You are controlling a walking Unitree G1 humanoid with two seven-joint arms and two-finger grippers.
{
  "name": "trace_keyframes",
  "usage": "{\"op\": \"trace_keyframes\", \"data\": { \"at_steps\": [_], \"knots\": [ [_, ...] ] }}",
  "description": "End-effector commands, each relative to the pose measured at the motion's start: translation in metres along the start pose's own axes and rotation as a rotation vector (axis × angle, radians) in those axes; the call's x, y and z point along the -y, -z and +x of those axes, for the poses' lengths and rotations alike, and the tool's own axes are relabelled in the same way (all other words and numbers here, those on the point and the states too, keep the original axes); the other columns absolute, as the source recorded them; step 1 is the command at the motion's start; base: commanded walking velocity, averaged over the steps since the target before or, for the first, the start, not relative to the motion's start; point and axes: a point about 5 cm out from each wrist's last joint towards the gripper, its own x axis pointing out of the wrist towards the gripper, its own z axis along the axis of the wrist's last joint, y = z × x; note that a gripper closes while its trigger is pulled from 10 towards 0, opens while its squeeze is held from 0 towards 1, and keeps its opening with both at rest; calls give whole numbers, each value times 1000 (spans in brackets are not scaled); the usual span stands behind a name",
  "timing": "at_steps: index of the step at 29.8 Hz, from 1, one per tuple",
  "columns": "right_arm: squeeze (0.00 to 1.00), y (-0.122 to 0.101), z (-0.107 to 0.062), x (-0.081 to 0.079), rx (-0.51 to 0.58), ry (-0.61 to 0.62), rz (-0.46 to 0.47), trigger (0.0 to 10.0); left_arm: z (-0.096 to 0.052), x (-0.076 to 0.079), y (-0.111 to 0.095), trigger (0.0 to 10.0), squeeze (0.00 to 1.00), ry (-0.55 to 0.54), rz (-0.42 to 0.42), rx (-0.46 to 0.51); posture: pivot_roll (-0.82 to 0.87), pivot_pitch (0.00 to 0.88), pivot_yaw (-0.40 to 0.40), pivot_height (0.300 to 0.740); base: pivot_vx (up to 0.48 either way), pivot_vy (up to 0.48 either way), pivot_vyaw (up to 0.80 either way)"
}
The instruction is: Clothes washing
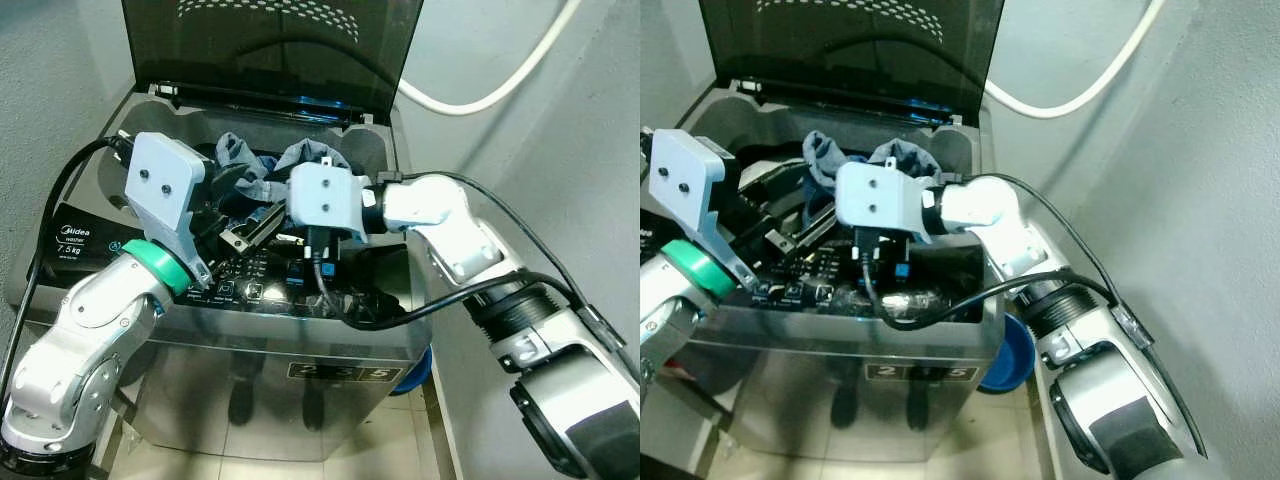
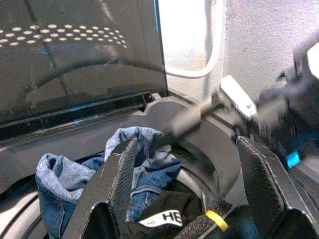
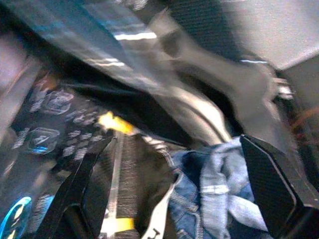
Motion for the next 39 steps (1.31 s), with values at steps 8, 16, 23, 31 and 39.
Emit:
{"op": "trace_keyframes", "data": {
  "at_steps": [8, 16, 23, 31, 39],
  "knots": [
    [0, 35, -21, 28, -20, 582, 302, 10000, 2, 4, -8, 10000, 0, -3, -17, 49, 174, 50, -64, 735, 0, 0, 0],
    [0, 67, -67, -26, 13, 1232, 562, 10000, 12, -27, -5, 10000, 0, -309, -17, 83, 146, 35, -4, 735, 0, 0, 0],
    [0, 59, -89, -40, 46, 1419, 518, 10000, 19, -45, 17, 10000, 0, -475, 10, 2, 133, 28, 36, 735, 0, 0, 0],
    [0, 48, -100, -37, 58, 1482, 465, 10000, 26, -44, 18, 10000, 0, -469, 48, -5, 146, 38, 51, 735, 0, 0, 0],
    [0, 36, -93, -36, 101, 1457, 461, 10000, 33, -37, 18, 10000, 0, -444, 58, 11, 155, 53, 38, 735, 0, 0, 0]
  ]
}}
